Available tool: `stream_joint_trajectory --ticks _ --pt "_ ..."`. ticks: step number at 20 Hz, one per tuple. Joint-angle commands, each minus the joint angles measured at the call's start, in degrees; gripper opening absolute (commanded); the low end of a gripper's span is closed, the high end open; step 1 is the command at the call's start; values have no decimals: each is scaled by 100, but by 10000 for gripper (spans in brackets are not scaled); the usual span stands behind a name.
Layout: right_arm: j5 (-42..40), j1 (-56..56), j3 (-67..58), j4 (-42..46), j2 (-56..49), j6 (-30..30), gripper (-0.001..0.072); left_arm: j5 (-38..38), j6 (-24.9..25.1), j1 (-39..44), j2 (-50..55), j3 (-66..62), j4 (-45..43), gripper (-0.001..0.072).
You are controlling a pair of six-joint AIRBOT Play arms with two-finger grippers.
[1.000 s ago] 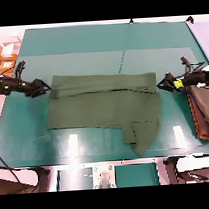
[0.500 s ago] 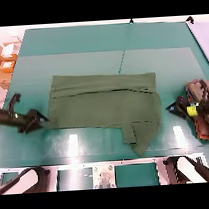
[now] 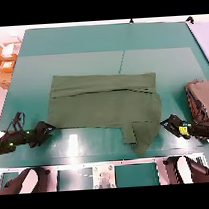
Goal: Fold the shirts.
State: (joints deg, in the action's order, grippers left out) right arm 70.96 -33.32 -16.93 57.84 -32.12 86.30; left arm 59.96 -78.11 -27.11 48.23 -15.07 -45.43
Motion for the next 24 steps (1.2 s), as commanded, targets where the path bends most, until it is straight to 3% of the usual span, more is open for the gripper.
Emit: stream_joint_trajectory --ticks 1,5,7,9,10,11,12,13,14,15,20,24 --pt "-68 -2 79 -4 74 24 360 -1189 59 385 -59 243 684 533" --pt "-109 -2 79 -17 -37 7 361 -2927 -96 2006 262 358 1519 533" --pt "-107 -2 79 -9 -48 7 428 -3053 -144 2212 380 354 1574 532" --pt "-96 -2 79 13 -48 11 447 -3093 -136 2212 380 278 1521 531" --pt "-48 -2 79 26 -48 52 497 -3104 -138 2212 380 221 1440 521" --pt "81 -2 79 31 -48 190 499 -3099 -131 2212 380 184 1410 325" --pt "273 -2 79 28 -48 391 498 -3060 -66 2212 380 144 1338 179" --pt "448 -2 87 39 -48 514 498 -3021 -68 2212 380 133 1281 177" --pt "476 -2 114 81 -48 546 498 -2949 -68 2214 380 133 1283 81" --pt "472 -2 153 122 -50 682 498 -2879 -44 2212 380 133 1283 40" --pt "409 380 343 114 -201 979 498 -2710 -24 2212 380 133 1283 40" --pt "-289 1241 695 114 -678 1364 498 -2640 -26 2214 380 133 1283 40"
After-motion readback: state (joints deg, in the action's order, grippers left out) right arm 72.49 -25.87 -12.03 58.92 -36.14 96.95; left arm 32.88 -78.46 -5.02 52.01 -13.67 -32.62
